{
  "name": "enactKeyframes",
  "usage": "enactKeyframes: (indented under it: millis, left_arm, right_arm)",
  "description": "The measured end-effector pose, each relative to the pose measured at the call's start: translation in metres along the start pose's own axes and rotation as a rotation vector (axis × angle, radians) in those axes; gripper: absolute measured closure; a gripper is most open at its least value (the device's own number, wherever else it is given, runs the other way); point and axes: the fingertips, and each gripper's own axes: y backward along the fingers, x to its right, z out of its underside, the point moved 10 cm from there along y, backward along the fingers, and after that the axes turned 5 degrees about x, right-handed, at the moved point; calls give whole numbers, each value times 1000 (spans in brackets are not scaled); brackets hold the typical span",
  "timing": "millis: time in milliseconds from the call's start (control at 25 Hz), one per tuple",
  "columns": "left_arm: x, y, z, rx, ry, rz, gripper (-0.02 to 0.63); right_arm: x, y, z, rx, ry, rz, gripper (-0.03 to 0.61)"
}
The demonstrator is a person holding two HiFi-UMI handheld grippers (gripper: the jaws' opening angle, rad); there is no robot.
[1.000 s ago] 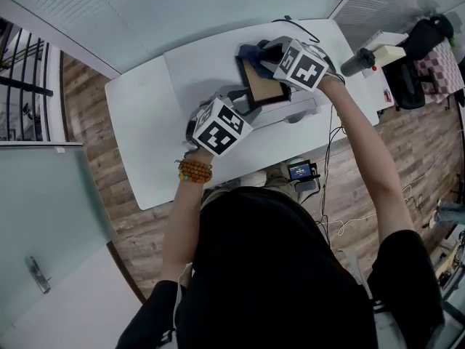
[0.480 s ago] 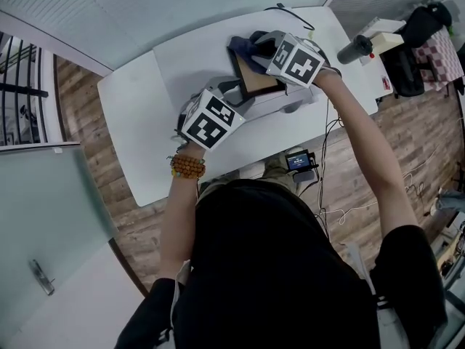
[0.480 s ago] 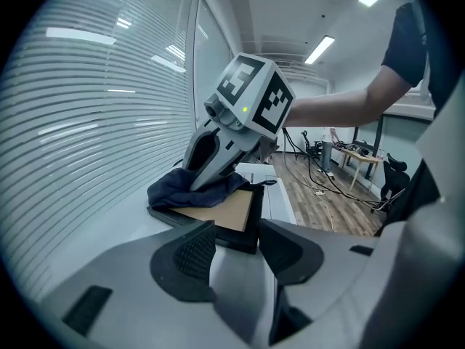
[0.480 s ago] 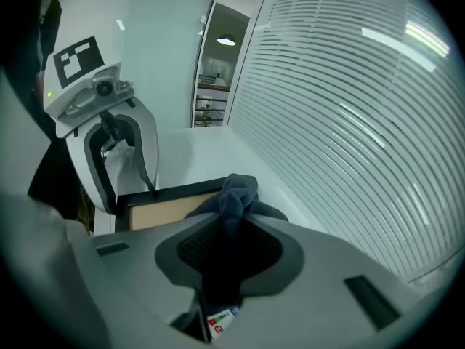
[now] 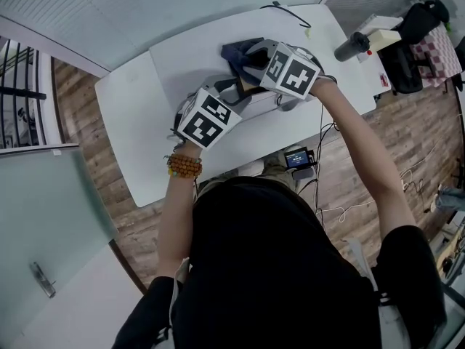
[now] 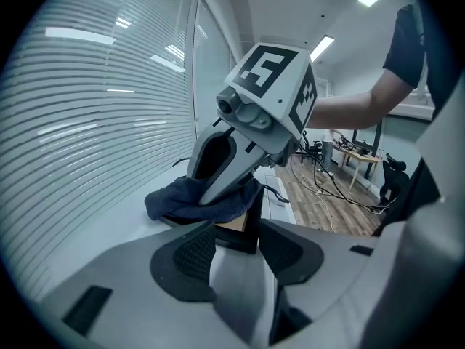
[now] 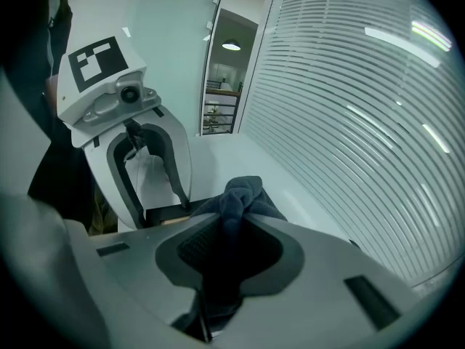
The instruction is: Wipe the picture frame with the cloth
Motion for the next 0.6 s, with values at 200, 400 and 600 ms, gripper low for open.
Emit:
enactKeyframes:
  millis: [200, 400, 600]
  left_arm:
    - [-2, -1, -1, 6, -3, 1, 425]
    - [-1, 0, -1, 12, 2, 2, 425]
    - [2, -1, 4, 11, 15, 11, 426]
  right_arm:
    - [-12, 6, -3, -11, 43, -45, 520]
    - [-17, 9, 0, 17, 81, -163, 518]
    - [1, 22, -2, 124, 32, -256, 515]
